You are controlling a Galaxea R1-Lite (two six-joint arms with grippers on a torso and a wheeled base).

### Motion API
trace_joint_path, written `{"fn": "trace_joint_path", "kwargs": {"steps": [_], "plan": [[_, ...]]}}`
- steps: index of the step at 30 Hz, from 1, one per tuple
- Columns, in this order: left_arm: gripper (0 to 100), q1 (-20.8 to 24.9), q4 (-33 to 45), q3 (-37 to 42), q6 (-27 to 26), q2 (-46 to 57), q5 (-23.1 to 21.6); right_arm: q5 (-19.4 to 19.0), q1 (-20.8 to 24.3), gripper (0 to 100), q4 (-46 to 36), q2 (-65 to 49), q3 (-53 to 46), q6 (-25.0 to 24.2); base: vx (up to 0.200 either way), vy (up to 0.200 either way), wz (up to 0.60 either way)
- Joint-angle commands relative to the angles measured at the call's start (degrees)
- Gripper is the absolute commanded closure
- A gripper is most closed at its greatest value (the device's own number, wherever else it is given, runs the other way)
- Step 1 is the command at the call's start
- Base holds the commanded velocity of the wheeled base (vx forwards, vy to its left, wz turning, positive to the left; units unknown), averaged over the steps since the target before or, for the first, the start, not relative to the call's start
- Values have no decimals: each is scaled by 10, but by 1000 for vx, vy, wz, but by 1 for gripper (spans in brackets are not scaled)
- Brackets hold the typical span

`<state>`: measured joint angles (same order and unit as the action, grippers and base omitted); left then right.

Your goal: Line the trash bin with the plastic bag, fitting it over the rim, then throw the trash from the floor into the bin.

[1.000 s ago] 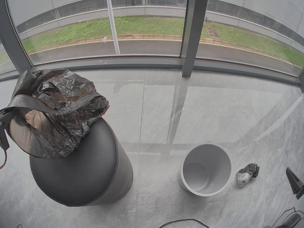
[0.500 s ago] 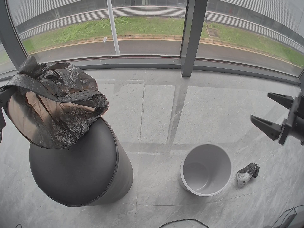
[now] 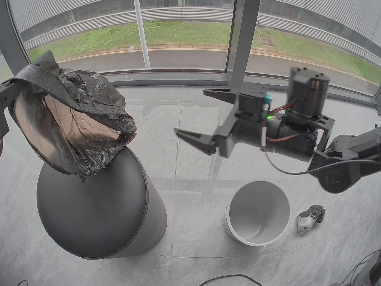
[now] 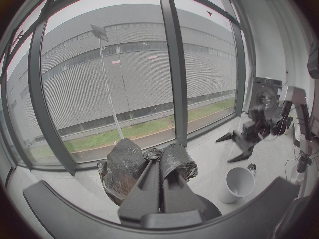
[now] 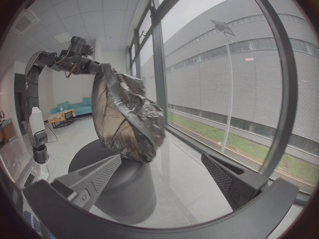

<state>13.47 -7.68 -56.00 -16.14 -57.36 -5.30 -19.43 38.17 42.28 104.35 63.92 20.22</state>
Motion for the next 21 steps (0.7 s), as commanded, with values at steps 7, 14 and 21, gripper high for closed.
{"fn": "trace_joint_path", "kwargs": {"steps": [7,14,21], "plan": [[100,31,-28,-8,-4,-14,-12,-20,60,0,26,130,78,9,0,0,0],[100,31,-30,4,-5,-11,-12,-11,57,0,34,172,147,4,0,0,0],[100,65,-60,21,-5,-9,-13,-25,55,0,35,205,147,-11,0,0,0]]}}
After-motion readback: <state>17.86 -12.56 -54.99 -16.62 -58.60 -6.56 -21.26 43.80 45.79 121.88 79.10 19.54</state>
